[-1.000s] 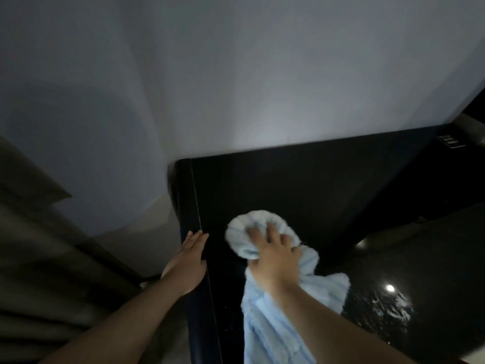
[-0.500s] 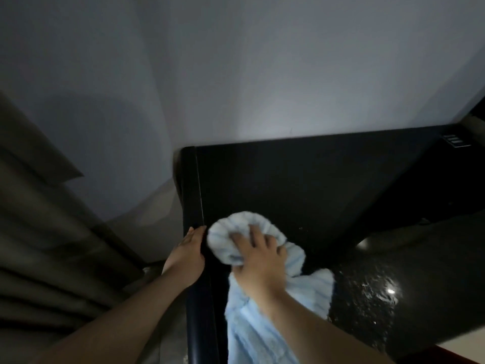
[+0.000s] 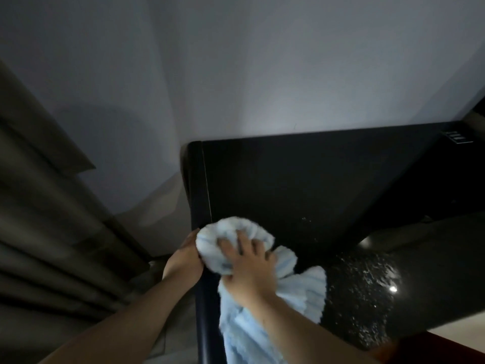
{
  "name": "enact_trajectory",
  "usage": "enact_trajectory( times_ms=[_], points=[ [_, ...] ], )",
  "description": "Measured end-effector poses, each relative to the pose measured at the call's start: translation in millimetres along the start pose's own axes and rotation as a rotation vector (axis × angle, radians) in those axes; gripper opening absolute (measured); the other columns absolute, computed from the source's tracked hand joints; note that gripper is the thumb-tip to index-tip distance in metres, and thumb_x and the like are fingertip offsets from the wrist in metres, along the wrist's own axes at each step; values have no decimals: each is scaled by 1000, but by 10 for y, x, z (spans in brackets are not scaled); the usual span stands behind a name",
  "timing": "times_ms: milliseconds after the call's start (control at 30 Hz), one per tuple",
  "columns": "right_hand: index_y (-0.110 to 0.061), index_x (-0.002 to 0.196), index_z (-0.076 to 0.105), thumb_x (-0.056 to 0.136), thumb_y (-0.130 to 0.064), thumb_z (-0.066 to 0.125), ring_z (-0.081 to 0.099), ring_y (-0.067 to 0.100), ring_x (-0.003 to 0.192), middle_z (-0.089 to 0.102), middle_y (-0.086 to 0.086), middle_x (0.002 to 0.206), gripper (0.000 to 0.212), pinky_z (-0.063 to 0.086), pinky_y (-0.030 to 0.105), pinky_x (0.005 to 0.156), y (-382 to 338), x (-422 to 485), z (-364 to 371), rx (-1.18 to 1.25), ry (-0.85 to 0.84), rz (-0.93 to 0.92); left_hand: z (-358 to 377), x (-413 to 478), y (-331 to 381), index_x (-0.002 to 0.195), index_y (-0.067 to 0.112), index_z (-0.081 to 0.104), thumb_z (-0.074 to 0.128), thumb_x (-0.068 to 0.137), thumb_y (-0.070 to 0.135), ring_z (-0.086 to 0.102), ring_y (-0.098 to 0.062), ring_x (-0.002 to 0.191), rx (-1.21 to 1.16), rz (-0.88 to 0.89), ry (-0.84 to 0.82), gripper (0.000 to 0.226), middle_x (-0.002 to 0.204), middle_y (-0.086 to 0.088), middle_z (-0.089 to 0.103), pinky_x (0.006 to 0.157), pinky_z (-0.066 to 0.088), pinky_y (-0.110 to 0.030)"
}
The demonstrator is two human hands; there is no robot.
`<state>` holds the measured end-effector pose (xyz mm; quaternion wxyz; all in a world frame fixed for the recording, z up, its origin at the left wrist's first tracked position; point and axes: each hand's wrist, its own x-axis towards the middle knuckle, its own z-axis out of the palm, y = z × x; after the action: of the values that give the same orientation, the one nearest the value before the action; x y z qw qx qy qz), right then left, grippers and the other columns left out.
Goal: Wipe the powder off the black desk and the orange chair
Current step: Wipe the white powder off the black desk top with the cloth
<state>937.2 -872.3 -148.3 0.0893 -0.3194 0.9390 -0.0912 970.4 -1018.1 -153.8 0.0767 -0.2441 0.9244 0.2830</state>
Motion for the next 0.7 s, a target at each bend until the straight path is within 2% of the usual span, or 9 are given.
enact_trajectory(
  times_ms=[67,100,233,300,367,433,500,567,700],
  points=[
    [-41,144,12,87,-43,50,10,33,141,1,-1,159,69,13,54,107,-106,-47,96,-11,-52,-59,-24,-35,-31,148,1,8,33,100,12,18,-27,143,100,-70,-79,55,156,-15,13,116,12,-32],
    [-41,144,13,88,-43,50,10,32,142,2,-3,159,68,13,54,108,-70,-23,95,-21,-52,-45,-41,-36,-79,149,6,10,35,100,12,20,-24,143,-28,-83,-22,55,157,-10,14,116,14,-30],
    [-39,144,22,87,-37,53,25,31,135,14,-1,157,65,26,51,102,146,3,-78,-77,17,219,-111,-127,-240,150,23,18,36,93,2,16,-15,144,-27,58,-67,63,158,3,10,115,15,-25],
    [-31,137,43,76,-31,68,45,38,121,36,8,148,66,38,54,91,84,-56,-191,-38,178,292,-91,-129,-276,150,23,19,36,93,2,15,-15,144,-54,106,-62,63,158,3,10,115,15,-25],
    [-28,118,64,51,-34,84,62,39,99,59,11,128,71,50,54,73,-53,-144,-134,-78,290,180,-71,-131,-289,149,20,24,40,94,5,22,-17,142,-89,124,-67,59,157,-2,19,116,20,-29],
    [-33,124,58,54,-43,80,58,38,110,53,8,137,74,48,55,81,-222,-209,-16,-90,180,20,-63,-150,-299,144,13,34,45,94,10,35,-23,136,-110,107,-65,51,151,-9,33,112,29,-32],
    [-39,140,34,78,-45,61,30,32,136,22,0,156,68,28,54,104,-272,-237,131,-52,22,9,-93,-175,-287,142,12,36,47,95,14,39,-23,133,-129,92,-84,48,147,-9,38,110,31,-33],
    [-40,144,22,86,-45,52,19,28,140,9,-4,158,65,20,49,107,-129,-219,156,-59,26,114,-129,-183,-300,146,16,28,41,97,14,33,-20,137,-121,136,-102,51,152,-5,30,114,26,-33],
    [-33,146,22,84,-38,57,31,33,131,19,3,156,71,29,49,102,8,-196,-87,-73,140,411,-177,-160,-329,150,22,17,35,98,10,19,-15,143,-66,184,-122,57,158,2,12,113,18,-24]
  ],
)
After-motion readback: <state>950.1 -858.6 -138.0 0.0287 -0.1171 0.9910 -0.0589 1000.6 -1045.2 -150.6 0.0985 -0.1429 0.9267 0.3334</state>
